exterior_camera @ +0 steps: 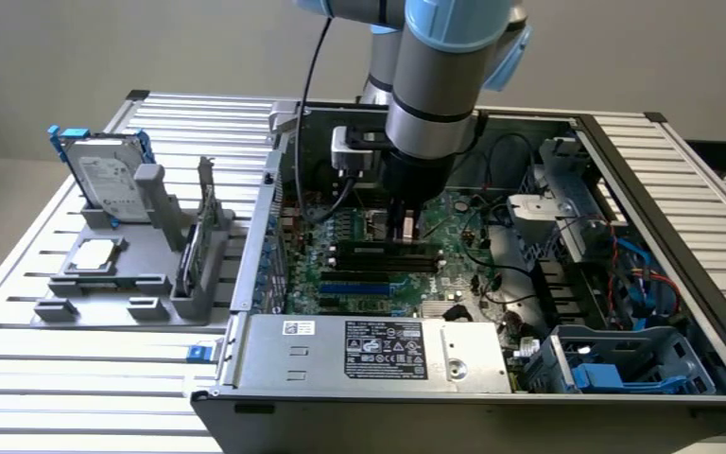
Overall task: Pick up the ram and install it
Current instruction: 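Insert the ram into the slot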
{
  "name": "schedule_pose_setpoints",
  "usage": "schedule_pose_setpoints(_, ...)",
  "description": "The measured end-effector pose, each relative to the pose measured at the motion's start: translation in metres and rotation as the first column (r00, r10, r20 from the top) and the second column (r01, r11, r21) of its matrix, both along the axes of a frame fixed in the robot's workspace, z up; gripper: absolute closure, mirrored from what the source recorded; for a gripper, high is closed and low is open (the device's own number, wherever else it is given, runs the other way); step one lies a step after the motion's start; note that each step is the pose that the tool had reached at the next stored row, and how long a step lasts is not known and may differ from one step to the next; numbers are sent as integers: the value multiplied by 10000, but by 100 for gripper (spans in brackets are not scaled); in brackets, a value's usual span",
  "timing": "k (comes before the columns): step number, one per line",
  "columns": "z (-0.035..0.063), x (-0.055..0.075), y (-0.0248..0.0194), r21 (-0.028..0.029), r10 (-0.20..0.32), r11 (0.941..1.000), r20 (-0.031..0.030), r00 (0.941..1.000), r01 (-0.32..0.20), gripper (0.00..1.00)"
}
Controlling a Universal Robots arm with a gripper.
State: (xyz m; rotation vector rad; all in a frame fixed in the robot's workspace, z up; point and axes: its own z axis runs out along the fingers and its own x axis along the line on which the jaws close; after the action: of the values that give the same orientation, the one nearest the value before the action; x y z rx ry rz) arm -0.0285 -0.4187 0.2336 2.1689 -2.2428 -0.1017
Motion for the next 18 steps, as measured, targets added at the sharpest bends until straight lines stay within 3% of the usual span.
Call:
schedule_pose_setpoints(5, -12, 0, -22, 2, -1, 10000, 1, 10000, 1, 85)
schedule_pose_setpoints(18, -86, 0, -27, -1, 0, 10000, 0, 10000, 0, 85)
